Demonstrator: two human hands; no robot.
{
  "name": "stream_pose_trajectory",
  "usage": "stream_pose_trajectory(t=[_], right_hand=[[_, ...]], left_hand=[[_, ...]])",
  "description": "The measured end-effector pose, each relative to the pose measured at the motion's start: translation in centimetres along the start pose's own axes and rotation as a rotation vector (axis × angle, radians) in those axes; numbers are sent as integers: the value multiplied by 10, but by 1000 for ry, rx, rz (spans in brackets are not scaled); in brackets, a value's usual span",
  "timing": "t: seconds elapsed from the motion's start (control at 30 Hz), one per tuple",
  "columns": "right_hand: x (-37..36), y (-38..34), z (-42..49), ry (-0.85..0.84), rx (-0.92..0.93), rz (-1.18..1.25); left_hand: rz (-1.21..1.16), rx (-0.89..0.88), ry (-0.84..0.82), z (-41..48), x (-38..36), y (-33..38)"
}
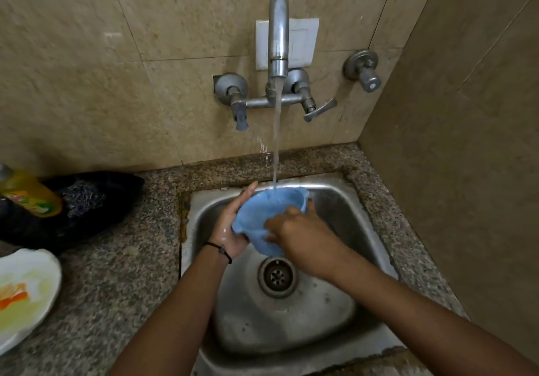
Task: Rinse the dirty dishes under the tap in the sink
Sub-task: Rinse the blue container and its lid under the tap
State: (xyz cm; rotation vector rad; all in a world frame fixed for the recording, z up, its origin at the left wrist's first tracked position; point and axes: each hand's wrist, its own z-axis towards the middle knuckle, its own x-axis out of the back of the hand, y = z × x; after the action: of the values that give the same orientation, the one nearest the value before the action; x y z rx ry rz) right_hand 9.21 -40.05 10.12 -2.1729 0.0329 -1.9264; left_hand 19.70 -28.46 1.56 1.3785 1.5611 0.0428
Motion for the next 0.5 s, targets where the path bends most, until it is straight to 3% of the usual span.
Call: stream_pose_trajectory(t=[0.1,0.2,0.4,0.5], right_hand=[[17,16,7,44,-234,715],[14,43,7,-16,-545,1148],[11,77,15,-84,-592,1389],[18,77,25,52,-564,1413]], left_hand=[[160,52,0,2,-11,7],[408,40,5,1,-20,14],[707,-165,-66,-4,-46,36],[884,-224,-83,-6,-56,53]])
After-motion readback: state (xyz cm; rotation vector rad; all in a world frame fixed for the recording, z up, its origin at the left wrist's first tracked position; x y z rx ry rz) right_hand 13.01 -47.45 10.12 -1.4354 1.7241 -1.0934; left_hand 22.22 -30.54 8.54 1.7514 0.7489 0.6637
